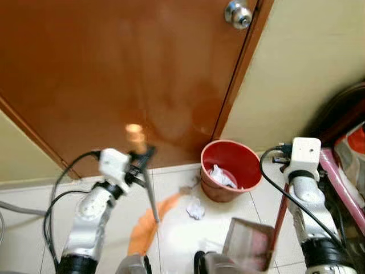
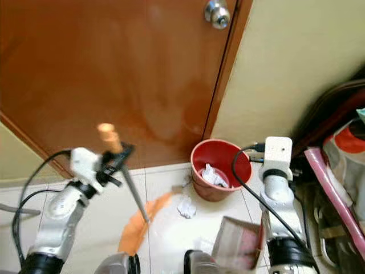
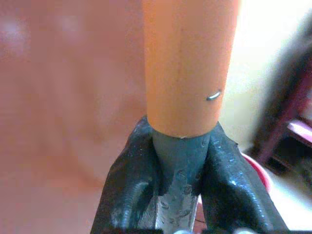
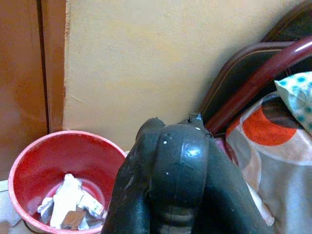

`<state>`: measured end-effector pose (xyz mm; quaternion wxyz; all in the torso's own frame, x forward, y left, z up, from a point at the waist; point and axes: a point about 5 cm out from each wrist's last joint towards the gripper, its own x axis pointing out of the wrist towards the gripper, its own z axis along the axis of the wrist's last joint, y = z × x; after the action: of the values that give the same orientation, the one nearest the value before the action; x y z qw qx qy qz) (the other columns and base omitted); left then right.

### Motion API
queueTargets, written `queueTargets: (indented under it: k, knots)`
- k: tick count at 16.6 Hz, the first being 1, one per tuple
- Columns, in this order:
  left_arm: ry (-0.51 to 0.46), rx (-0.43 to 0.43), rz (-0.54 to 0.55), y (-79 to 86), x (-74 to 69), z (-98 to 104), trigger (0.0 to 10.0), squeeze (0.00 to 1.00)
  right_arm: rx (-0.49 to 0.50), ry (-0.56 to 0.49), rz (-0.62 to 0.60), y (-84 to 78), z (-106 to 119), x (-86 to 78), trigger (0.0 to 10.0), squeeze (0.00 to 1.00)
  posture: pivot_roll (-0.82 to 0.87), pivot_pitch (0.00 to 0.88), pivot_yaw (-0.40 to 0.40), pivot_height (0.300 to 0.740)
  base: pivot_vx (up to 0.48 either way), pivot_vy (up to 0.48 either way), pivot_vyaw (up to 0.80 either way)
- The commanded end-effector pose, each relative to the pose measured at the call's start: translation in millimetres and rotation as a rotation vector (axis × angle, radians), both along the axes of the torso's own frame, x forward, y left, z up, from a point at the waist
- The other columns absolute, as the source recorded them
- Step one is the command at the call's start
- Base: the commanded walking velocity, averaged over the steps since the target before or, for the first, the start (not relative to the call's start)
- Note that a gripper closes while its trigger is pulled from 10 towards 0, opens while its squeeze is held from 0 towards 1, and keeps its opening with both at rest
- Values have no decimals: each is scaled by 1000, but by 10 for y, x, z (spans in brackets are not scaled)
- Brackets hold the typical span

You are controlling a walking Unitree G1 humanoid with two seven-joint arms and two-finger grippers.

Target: Sweep floor

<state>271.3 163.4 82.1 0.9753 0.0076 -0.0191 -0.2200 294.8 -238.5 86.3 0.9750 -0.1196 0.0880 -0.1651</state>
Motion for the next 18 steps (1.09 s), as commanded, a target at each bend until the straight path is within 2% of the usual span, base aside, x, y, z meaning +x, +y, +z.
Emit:
queueTargets:
  k: [1, 3, 7, 10, 11, 13, 18]
  knots:
    - [38, 8, 72, 96, -20, -27, 10000, 0, -22, -2, -20, -13, -10, 3, 10000, 0, -9, 124, -47, 740, 0, 0, 0]
    - [55, -28, 100, 102, -7, -2, 10000, 0, 16, -34, -32, -2, 3, 20, 10000, 0, -8, 115, -46, 740, 0, -141, 0]
    - [63, -38, 108, 39, 56, 29, 10000, 0, 70, -51, 13, 93, -49, 3, 10000, 0, -8, 93, -46, 740, 0, -408, 0]
    - [43, -59, 113, -26, 159, 118, 10000, 0, 43, -37, 20, 92, -82, -28, 10000, 0, -6, 91, -47, 740, 0, -315, 0]
    - [29, -70, 101, -88, 213, 168, 10000, 0, 7, -7, 5, 65, -127, -69, 10000, 0, -5, 90, -49, 740, 0, -285, 0]
    - [6, -84, 84, -185, 297, 244, 10000, 0, -4, 38, -31, 12, -222, -154, 10000, 0, -11, 84, -45, 740, 0, -281, 0]
    - [-10, -87, 96, -212, 356, 282, 10000, 0, 9, 49, -53, 2, -282, -243, 10000, 0, -19, 81, -36, 740, 0, -230, 0]
